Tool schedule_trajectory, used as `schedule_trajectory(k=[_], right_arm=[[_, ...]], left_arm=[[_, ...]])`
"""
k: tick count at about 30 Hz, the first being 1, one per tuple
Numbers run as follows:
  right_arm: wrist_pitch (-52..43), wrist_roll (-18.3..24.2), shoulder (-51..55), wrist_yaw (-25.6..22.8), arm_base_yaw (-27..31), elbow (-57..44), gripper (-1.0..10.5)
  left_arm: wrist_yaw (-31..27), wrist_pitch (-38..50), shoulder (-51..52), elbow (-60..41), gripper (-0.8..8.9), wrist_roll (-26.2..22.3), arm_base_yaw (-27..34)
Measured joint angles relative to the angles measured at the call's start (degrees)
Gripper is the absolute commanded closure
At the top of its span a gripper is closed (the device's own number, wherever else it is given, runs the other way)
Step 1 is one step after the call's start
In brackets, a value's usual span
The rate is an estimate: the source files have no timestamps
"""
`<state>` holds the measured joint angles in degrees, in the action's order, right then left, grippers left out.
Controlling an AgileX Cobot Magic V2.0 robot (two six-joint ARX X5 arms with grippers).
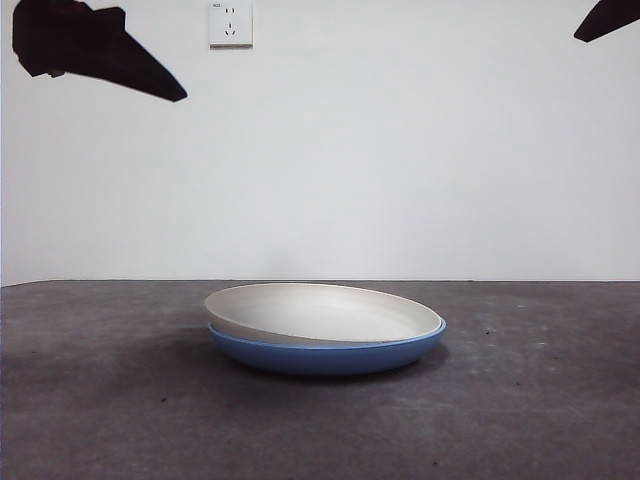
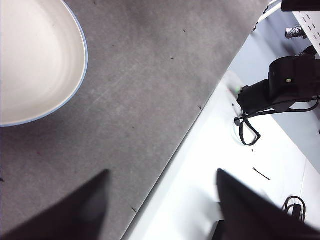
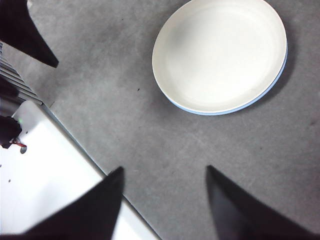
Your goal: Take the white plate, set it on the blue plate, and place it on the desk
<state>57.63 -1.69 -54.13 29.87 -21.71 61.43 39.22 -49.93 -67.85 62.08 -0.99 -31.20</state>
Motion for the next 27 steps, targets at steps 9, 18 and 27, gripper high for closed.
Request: schedule_trajectory(k=[9,18,27], right_arm=[[1.40,1.46,0.00,0.00,0.00,0.00,9.4],[1.33,1.49,0.00,0.00,0.00,0.00,9.4],[1.33,1.49,0.00,0.00,0.00,0.00,9.4]], left_arm=[[0.00,0.00,0.00,0.00,7.97,0.00,0.00],[0.00,0.00,0.00,0.00,7.97,0.00,0.00],[0.00,0.00,0.00,0.00,7.97,0.00,0.00]])
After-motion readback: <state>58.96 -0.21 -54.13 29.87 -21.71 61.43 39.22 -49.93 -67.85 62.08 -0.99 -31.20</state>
